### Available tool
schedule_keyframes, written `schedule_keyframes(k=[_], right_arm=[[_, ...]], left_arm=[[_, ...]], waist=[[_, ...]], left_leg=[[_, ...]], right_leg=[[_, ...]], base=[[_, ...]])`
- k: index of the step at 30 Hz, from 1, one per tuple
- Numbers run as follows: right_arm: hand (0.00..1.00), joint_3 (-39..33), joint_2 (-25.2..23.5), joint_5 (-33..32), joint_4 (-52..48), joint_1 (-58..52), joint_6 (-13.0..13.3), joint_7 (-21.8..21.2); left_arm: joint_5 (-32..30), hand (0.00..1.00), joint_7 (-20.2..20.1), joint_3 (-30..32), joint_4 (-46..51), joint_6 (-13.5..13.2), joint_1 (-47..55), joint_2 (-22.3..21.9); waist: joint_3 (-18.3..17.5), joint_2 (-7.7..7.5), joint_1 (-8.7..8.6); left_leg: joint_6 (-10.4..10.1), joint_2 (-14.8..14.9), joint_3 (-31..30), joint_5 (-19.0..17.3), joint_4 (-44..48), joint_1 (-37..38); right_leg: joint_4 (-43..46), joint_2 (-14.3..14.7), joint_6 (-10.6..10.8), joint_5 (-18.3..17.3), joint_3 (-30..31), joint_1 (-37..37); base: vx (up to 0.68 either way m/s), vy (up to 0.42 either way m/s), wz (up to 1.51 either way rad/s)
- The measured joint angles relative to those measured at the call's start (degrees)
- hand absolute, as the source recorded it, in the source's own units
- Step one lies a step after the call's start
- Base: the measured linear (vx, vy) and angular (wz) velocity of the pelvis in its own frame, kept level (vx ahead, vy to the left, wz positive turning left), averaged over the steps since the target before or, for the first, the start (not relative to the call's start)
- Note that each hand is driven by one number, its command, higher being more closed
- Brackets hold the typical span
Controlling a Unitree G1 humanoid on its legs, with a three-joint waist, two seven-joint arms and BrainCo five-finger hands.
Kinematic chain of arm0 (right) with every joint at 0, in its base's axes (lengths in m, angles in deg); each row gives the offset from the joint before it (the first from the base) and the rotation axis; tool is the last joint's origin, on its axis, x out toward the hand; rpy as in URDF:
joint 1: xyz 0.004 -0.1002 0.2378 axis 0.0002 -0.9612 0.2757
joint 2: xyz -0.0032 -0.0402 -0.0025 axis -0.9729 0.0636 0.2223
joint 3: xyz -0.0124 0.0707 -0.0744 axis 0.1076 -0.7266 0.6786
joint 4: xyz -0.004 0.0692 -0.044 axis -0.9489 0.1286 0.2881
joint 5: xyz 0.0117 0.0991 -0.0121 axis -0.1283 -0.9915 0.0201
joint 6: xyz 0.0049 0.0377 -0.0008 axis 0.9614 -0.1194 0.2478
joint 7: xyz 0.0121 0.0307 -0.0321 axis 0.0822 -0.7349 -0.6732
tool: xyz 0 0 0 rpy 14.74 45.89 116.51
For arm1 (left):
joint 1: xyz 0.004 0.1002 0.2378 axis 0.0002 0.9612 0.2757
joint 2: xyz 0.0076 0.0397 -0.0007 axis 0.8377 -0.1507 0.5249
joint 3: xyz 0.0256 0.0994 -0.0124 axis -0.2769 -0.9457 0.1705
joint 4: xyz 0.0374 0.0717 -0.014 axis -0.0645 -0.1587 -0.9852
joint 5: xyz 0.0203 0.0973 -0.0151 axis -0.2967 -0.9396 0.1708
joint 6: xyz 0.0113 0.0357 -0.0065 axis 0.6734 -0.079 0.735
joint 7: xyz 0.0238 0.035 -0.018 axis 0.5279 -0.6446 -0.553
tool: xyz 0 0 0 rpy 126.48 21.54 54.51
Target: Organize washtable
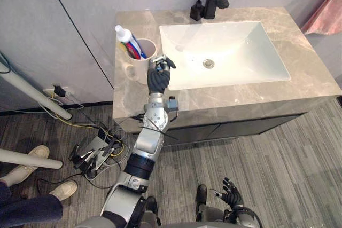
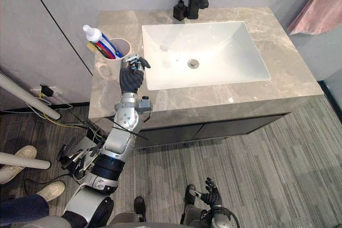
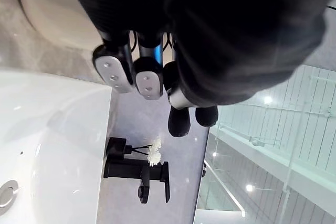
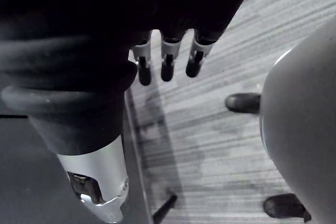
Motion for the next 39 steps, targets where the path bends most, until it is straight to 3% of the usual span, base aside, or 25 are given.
schedule_keyframes(k=[5,12,19,29,39], right_arm=[[0.0,0.4,0.0,0.0,-1.0,-0.2,0.0,0.0],[0.0,0.4,0.0,0.0,-1.6,-0.5,0.0,-0.1],[0.0,0.4,0.0,-0.2,-1.6,-1.0,0.0,-0.1],[0.0,0.4,0.0,-0.5,-2.1,-1.7,0.0,0.0],[0.0,0.4,0.0,-0.5,-2.5,-2.2,0.0,0.0]], left_arm=[[-2.7,1.0,1.7,1.8,0.8,1.9,-0.3,-0.1],[-2.6,1.0,0.7,2.7,4.7,1.8,3.0,-2.5],[-2.3,1.0,-1.3,1.4,7.0,1.6,7.9,-2.5],[-2.0,1.0,-3.2,0.9,8.9,0.8,14.9,-2.5],[-2.0,1.0,-3.4,-0.9,8.3,1.3,12.9,-2.1]], waist=[[0.5,-0.05,-0.3],[0.8,0.27,0.06],[0.8,0.29,1.29],[0.8,0.3,1.59],[0.8,0.27,2.61]], left_leg=[[-0.1,0.3,0.1,-0.1,0.4,-0.2],[-0.1,0.7,-0.3,-0.1,0.4,-0.2],[-0.1,0.6,-0.8,0.0,0.5,-0.3],[-0.1,0.7,-1.5,0.0,0.6,-0.3],[-0.1,0.8,-1.7,0.0,1.2,-1.6]], right_leg=[[0.1,0.3,0.0,0.0,0.2,-0.2],[0.1,0.6,-0.3,-0.2,-0.3,0.2],[0.1,0.6,-0.3,-0.2,-0.7,0.4],[0.1,0.6,-0.3,-0.3,-1.3,0.8],[0.1,0.6,-0.3,-0.2,-1.4,-0.1]], base=[[-0.03,-0.018,-0.02],[-0.01,-0.031,0.03],[-0.01,-0.011,0.03],[-0.01,-0.008,0.03],[0.0,0.0,0.0]])
